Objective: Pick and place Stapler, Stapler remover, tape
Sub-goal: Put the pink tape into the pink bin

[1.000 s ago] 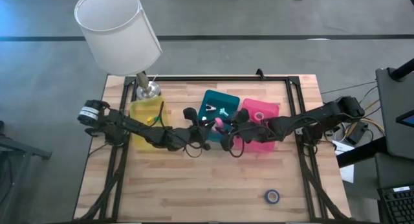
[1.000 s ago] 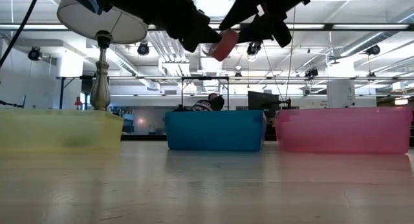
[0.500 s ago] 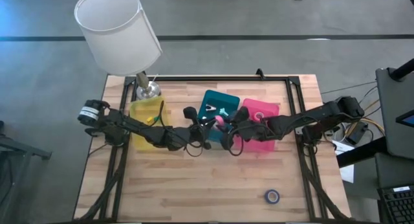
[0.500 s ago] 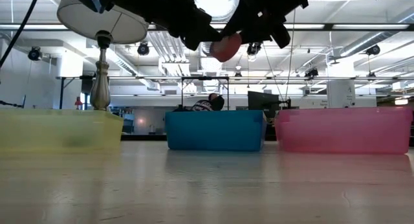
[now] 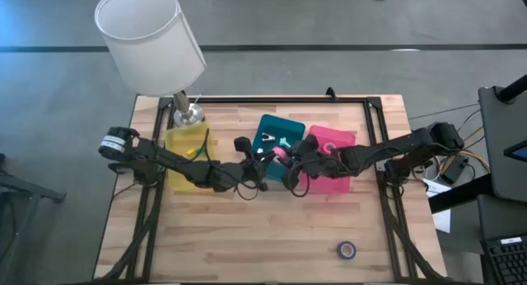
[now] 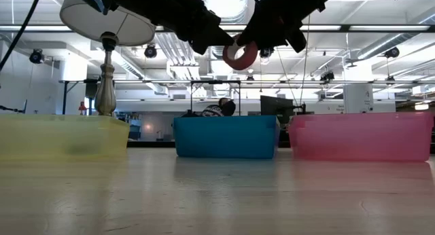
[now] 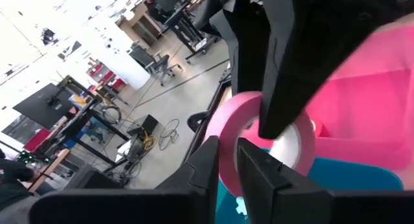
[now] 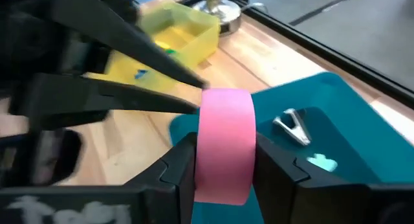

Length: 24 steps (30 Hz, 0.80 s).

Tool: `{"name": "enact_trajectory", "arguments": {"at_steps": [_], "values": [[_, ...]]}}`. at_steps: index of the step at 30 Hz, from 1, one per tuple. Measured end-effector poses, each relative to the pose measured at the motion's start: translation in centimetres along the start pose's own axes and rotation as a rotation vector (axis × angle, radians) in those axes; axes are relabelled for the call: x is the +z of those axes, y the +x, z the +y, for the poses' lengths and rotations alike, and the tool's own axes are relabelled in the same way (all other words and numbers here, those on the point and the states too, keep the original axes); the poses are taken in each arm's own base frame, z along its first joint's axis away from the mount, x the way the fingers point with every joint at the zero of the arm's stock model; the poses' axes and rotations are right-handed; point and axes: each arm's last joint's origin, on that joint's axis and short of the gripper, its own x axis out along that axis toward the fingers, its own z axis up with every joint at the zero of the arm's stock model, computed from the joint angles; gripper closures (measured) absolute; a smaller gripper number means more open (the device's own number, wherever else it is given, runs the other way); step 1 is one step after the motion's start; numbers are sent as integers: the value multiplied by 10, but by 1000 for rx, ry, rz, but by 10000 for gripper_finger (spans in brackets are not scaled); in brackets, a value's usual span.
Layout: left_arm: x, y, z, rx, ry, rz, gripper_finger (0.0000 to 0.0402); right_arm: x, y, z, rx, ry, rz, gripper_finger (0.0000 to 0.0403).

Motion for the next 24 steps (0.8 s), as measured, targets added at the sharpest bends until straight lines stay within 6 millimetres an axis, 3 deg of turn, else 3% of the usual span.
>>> {"name": "enact_trajectory", "arguments": {"at_steps": [13,20,24], "values": [[-8,0,-4,-26,-39,64,258,-4,-24,-23,-87,-16,177,288],[-12,0,-5,-35,-27,93,248,-40,-41,-47,-292,130,471,281],[-12,0,-5,-34,-27,95,248,-67,-36,-50,-199,141,620,281]]}}
